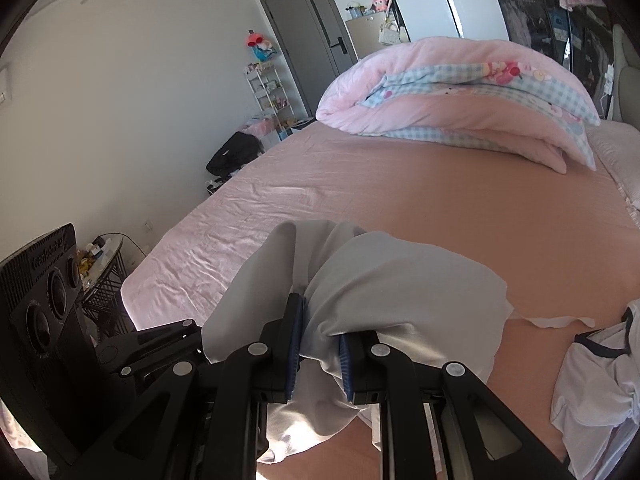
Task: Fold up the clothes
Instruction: 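Lower the held shirt onto the open pink sheet with both grippers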
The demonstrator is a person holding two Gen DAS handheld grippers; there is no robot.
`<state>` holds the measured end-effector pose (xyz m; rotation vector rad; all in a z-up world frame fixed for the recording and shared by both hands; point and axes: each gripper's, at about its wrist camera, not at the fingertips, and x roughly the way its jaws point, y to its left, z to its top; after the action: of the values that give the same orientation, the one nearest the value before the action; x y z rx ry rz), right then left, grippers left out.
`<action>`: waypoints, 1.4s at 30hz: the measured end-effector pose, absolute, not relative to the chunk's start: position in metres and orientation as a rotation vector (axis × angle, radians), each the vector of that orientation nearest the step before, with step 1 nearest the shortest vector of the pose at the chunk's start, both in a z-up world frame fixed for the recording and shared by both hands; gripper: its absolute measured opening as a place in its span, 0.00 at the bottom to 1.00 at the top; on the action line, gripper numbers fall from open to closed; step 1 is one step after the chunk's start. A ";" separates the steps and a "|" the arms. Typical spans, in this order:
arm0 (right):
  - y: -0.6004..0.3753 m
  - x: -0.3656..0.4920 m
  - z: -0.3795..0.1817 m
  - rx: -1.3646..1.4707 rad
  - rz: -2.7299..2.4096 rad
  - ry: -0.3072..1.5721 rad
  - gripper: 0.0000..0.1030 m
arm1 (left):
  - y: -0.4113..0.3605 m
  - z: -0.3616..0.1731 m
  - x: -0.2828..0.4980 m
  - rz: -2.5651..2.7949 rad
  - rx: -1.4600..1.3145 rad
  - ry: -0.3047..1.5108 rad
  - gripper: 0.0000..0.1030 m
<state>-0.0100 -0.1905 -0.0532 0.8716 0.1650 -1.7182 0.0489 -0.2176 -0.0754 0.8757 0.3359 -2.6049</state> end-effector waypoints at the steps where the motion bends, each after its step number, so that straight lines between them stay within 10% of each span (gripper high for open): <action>1: -0.191 -0.010 -0.060 0.890 -1.712 0.176 0.16 | -0.218 -0.081 0.049 -2.602 0.899 0.359 0.10; 14: -0.176 -0.006 -0.123 1.055 -1.686 0.312 0.16 | -0.224 -0.138 0.053 -2.514 1.116 0.530 0.10; 29: -0.144 -0.020 -0.179 1.187 -1.648 0.622 0.16 | -0.217 -0.178 0.054 -2.405 1.337 0.328 0.13; 38: -0.098 -0.049 -0.204 1.336 -1.675 0.487 0.17 | -0.242 -0.193 0.075 -2.384 1.323 0.651 0.14; 40: -0.093 -0.051 -0.202 1.308 -1.699 0.492 0.25 | -0.240 -0.192 0.076 -2.384 1.322 0.647 0.14; 42: -0.091 -0.050 -0.199 1.273 -1.695 0.519 0.56 | -0.239 -0.190 0.076 -2.377 1.345 0.658 0.18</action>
<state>-0.0498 -0.0908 -0.1994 1.2734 0.5192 -1.6945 0.0758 -0.2394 -0.1903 1.3448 0.6582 -2.3772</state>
